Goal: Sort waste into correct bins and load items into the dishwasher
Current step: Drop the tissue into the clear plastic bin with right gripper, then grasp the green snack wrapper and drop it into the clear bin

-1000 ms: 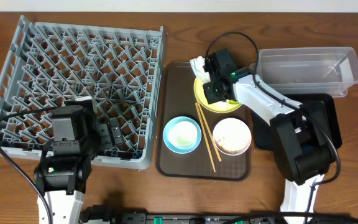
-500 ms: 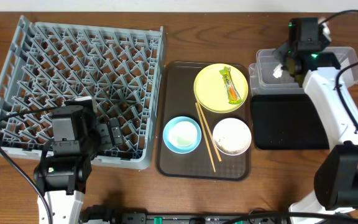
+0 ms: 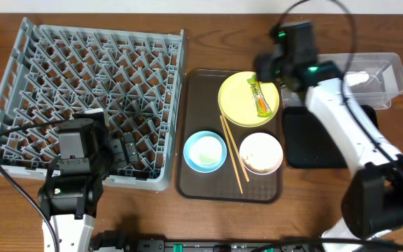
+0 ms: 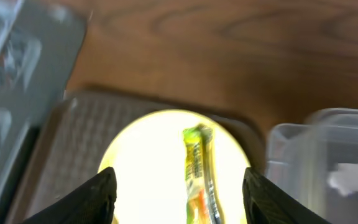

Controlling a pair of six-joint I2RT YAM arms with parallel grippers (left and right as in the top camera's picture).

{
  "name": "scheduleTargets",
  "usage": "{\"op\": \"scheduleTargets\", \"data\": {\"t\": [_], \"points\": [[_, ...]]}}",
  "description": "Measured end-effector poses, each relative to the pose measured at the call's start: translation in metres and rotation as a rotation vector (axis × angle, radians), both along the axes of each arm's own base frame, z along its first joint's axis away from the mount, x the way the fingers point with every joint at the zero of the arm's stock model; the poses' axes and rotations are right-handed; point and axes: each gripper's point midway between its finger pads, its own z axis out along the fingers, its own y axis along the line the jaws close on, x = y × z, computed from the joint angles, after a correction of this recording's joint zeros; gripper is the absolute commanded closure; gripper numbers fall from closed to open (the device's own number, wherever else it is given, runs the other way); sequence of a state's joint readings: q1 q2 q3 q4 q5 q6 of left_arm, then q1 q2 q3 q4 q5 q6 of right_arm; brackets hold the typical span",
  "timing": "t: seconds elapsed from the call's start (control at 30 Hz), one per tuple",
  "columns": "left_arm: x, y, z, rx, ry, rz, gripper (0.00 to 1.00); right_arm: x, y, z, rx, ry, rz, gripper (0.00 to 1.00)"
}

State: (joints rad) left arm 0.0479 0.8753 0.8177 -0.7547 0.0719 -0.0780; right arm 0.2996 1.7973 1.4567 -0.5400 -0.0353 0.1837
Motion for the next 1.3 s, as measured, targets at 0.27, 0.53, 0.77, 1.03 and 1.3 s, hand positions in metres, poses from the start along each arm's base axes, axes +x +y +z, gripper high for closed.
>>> {"op": "scheduleTargets", "data": {"t": [0.27,0.53,0.77,1.03,1.3], "points": [[0.0,0.0,0.0,0.0,0.0,0.0,0.01,-0.016,0.008,-0.104,-0.205,0.208,0.031,0.4],[0.0,0.0,0.0,0.0,0.0,0.0,0.01,-0.026,-0.005,-0.139,-0.26,0.299,-0.023,0.84],[0.001,0.0,-0.004,-0.001,0.016,0.0,0.01,-0.025,-0.007,-0.136,-0.261,0.294,-0.046,0.99],[0.001,0.0,-0.004,-0.001,0.016,0.0,0.01,0.01,-0.079,-0.014,0.01,0.052,-0.433,0.99],[0.001,0.0,-0.004,-0.001,0.016,0.0,0.01,0.011,-0.187,-0.014,0.275,0.07,-0.984,0.57]]}}
